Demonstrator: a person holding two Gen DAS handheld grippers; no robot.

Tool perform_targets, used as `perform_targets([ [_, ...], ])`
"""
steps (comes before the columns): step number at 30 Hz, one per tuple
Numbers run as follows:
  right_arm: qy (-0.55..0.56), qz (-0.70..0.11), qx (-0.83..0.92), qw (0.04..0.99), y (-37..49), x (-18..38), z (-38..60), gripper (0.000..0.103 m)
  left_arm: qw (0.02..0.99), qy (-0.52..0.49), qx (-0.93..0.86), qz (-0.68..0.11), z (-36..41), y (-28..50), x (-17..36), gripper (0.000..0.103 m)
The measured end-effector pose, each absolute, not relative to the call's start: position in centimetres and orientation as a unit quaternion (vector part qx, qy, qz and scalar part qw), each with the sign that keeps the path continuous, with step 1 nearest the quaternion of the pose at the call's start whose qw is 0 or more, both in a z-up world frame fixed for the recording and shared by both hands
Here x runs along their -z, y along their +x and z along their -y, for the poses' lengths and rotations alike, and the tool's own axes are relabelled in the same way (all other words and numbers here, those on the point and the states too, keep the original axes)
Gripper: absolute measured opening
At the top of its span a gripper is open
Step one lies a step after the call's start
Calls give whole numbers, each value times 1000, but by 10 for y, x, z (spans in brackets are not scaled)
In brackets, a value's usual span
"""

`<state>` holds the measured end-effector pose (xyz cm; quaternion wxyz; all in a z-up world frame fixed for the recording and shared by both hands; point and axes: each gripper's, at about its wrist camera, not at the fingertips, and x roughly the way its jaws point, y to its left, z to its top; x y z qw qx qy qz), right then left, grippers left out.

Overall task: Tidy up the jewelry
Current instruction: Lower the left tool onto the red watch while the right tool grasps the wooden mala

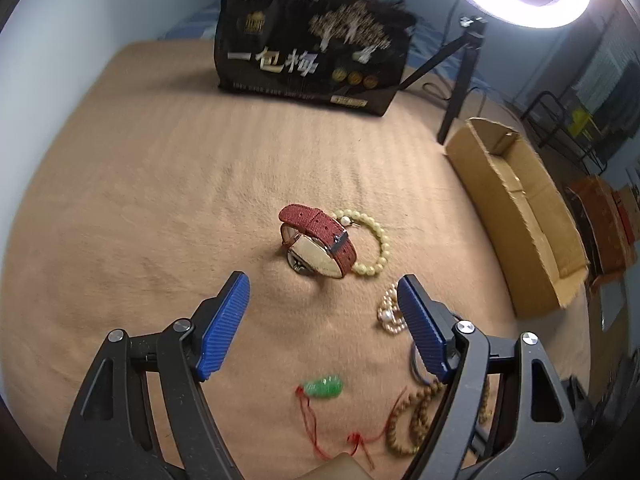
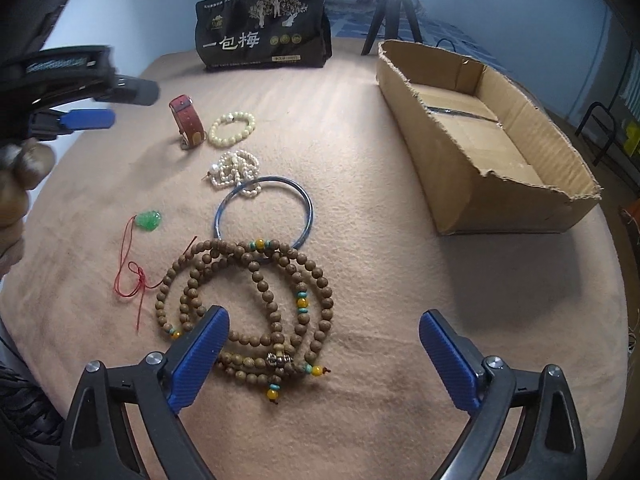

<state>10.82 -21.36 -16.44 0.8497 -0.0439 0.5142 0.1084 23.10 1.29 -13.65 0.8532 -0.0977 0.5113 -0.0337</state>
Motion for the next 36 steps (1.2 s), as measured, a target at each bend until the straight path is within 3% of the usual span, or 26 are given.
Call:
perform_targets([
  [14, -43, -529, -105, 841, 124, 176, 206, 97, 830, -117, -15, -545, -16, 276, 169, 76],
  [21, -41, -544, -106, 831, 135, 186, 207, 95, 828, -127, 2, -546, -19, 276, 166, 60],
  [26, -57, -542, -114, 831, 137, 185, 202, 78, 825, -139, 12, -547, -23, 275, 163, 45],
  [28, -66, -539, -121, 831, 136, 184, 199, 66, 826, -142, 13, -546, -25, 273, 161, 41],
  [36, -84, -534, -138, 830, 128, 182, 192, 35, 823, -138, 17, -551, -28, 271, 161, 39],
])
